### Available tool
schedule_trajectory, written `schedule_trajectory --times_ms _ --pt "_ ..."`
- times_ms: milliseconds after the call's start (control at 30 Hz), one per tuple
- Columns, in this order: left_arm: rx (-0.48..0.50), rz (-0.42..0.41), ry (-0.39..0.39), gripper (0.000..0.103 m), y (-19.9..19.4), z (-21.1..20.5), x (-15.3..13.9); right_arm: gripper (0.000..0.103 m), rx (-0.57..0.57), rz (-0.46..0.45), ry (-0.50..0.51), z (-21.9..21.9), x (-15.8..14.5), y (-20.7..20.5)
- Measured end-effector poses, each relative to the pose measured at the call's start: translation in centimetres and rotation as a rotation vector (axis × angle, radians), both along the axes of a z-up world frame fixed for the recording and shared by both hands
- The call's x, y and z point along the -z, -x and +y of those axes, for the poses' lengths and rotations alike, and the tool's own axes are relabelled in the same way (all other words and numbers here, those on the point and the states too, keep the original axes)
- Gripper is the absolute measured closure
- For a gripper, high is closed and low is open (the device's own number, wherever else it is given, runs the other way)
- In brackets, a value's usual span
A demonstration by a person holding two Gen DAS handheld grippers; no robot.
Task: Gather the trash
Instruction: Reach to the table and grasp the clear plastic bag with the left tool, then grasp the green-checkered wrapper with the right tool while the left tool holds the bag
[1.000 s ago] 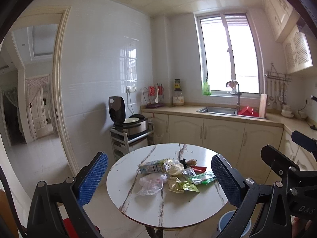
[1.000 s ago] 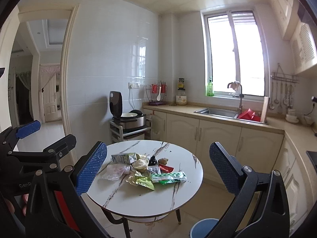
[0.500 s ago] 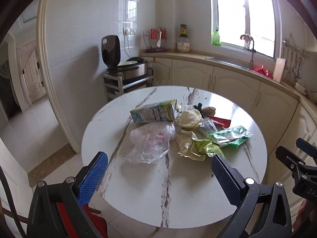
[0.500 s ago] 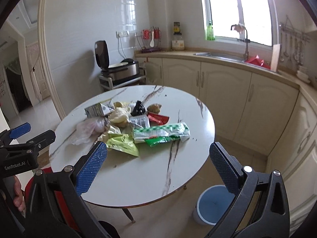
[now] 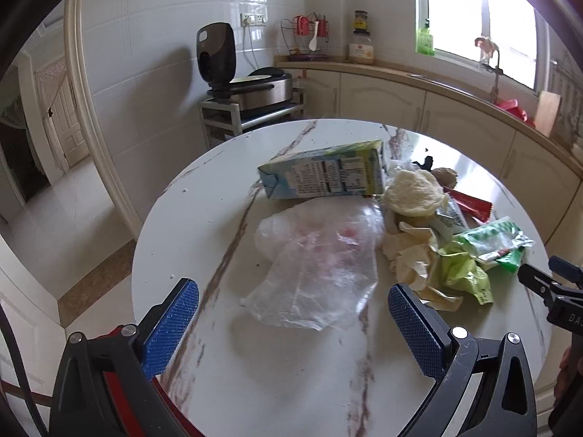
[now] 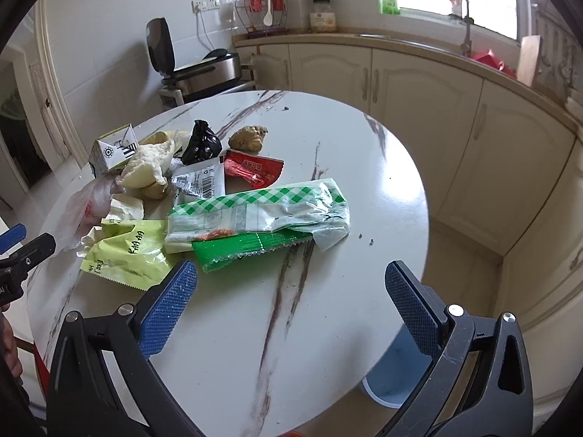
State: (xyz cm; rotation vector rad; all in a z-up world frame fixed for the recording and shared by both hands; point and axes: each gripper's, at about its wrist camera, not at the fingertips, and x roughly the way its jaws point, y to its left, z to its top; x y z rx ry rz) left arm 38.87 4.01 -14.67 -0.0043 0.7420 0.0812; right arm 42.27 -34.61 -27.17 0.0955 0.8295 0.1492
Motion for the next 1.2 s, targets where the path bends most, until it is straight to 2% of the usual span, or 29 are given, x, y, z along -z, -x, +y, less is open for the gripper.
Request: schedule_trajectory --times_ms 133,233,367,467,600,633,667,700,733,767,900,1200 --pt "-0.012 -0.005 0.030 0.001 -1.0 -0.2 1.3 0.000 0.039 0.020 -0.052 -0.6 0.3 -0.6" --pt "-0.010 0.011 0.018 0.001 -2.9 -0.2 2.0 0.000 0.045 0.016 -0.037 -0.2 0.3 -0.4" --pt "0.020 0.068 0.038 0.001 -5.6 -0.3 3.4 0.000 0.048 0.023 -0.036 0.1 0.4 -0.5" --pt "0.017 0.127 0.013 0.001 -7.5 -0.7 4.9 0.000 0.050 0.029 -0.034 0.2 0.5 -0.9" --pt "0.021 0.165 0.077 0.002 -9.1 0.0 6.0 0.000 0.047 0.031 -0.028 0.6 0.5 -1.3" --pt "0.026 0.178 0.081 0.007 -9.2 0.2 6.2 0.000 0.045 0.034 -0.029 0.6 0.5 -1.5" --pt "0.034 0.174 0.068 0.021 -9.2 0.2 6.3 0.000 0.044 0.036 -0.028 0.8 0.5 -1.7" --pt "0.043 0.165 0.064 0.030 -9.0 0.3 6.2 0.000 0.047 0.035 -0.028 0.7 0.4 -1.8" --pt "0.049 0.157 0.070 0.053 -8.8 0.4 6.1 0.000 0.048 0.033 -0.031 0.7 0.4 -2.0" --pt "0.054 0.156 0.078 0.062 -8.7 0.6 6.2 0.000 0.046 0.035 -0.034 0.7 0.3 -2.2" --pt "0.062 0.128 0.114 0.074 -7.3 1.5 6.6 0.000 0.071 0.060 -0.113 0.4 0.2 -3.3" --pt "0.109 0.100 0.163 0.076 -2.5 2.4 6.1 0.001 0.112 0.082 -0.086 2.6 0.3 -5.2"
